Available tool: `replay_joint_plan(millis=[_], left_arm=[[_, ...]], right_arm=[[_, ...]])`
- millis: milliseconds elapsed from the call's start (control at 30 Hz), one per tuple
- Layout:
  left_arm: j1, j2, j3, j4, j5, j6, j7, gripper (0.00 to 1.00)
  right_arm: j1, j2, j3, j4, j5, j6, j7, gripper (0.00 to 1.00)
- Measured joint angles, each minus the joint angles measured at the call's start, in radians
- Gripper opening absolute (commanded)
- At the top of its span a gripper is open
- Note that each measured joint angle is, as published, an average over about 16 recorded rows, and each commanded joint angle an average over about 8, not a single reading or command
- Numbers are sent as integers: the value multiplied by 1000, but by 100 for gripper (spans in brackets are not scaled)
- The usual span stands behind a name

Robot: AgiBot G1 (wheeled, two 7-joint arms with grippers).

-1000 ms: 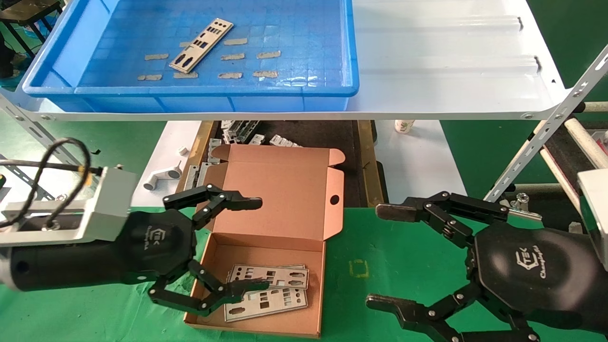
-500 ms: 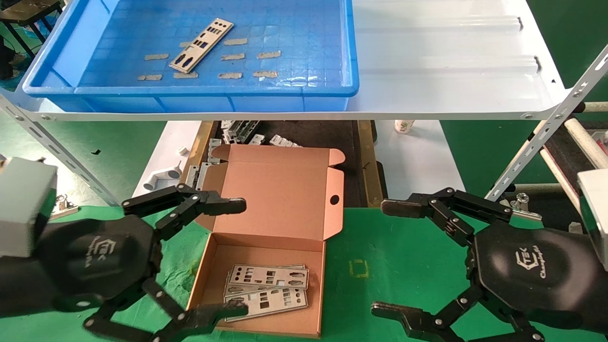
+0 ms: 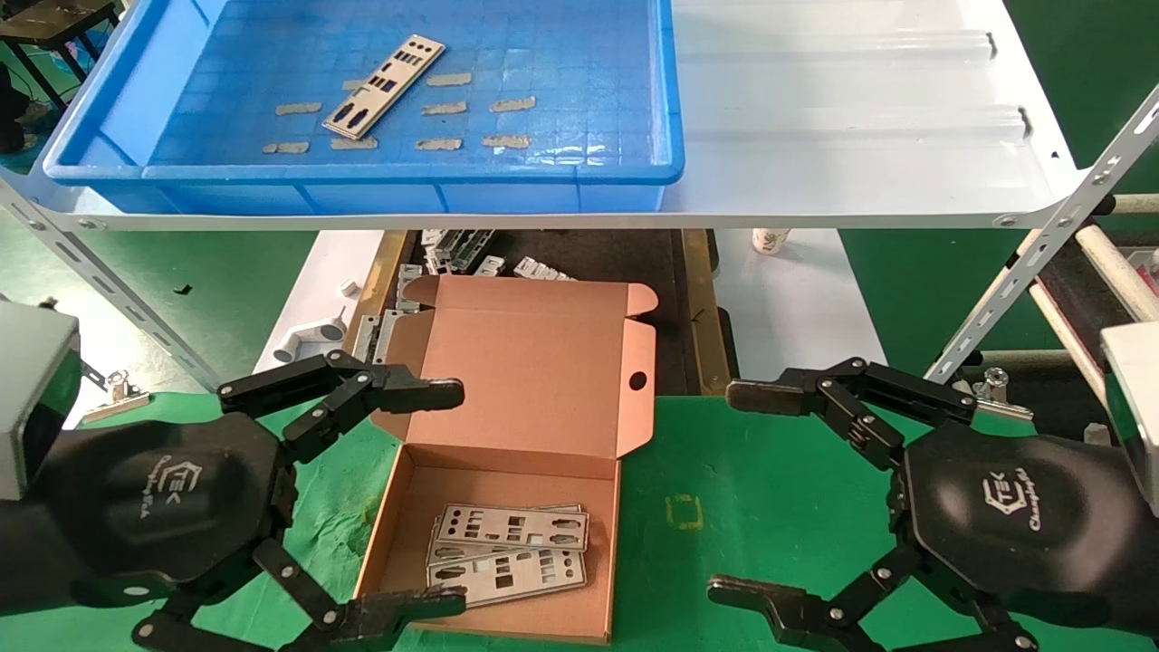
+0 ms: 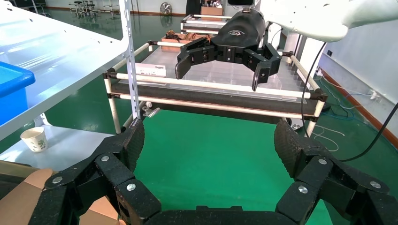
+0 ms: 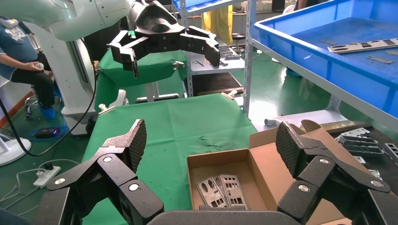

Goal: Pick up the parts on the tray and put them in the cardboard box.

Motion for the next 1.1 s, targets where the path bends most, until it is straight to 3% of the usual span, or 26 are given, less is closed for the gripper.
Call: replay_joint_plan(millis=[1100], left_arm=[[-11,8,13,18,11,0,9,100]], right_arm=[[0,0,0,0,0,0,0,100]])
